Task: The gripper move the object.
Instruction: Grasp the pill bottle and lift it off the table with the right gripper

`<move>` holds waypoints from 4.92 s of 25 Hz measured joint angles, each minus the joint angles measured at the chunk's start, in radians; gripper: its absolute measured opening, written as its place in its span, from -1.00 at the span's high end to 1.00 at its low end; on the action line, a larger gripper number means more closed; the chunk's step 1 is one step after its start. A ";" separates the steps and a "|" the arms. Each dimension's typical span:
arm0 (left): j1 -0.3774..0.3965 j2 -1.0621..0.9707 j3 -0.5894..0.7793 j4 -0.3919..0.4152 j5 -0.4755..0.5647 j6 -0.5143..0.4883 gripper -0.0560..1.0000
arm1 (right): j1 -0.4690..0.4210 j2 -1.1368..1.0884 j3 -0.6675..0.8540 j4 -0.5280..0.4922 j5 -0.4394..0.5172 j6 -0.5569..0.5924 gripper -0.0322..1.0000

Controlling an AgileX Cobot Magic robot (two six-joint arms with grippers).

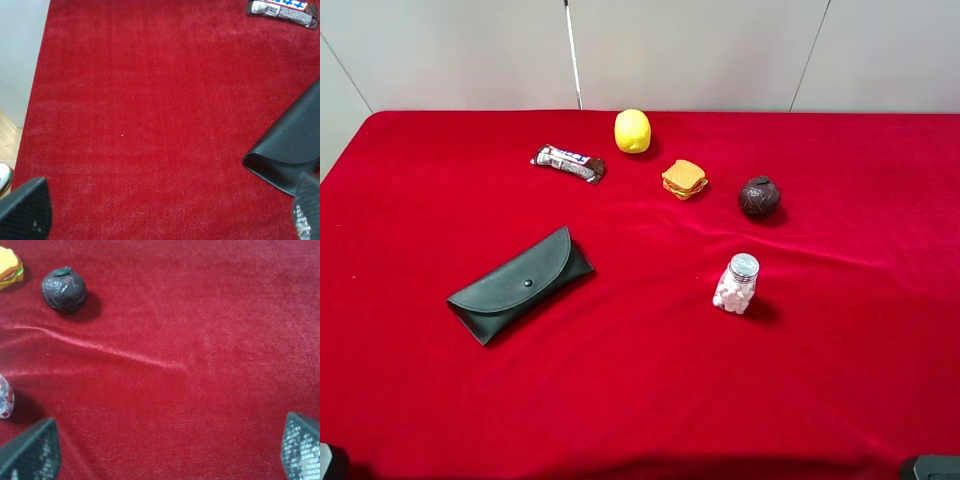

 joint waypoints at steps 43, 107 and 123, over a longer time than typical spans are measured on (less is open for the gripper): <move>0.000 0.000 0.000 0.000 0.000 0.000 -0.91 | 0.284 0.513 -0.108 0.159 -0.207 -0.127 -0.36; 0.000 0.000 0.000 0.000 0.000 0.000 -0.91 | 0.573 1.332 -0.111 0.203 -0.681 -0.166 -0.36; 0.000 0.000 0.000 0.000 0.000 0.000 -0.91 | 0.573 1.439 -0.112 0.203 -0.744 -0.166 -0.36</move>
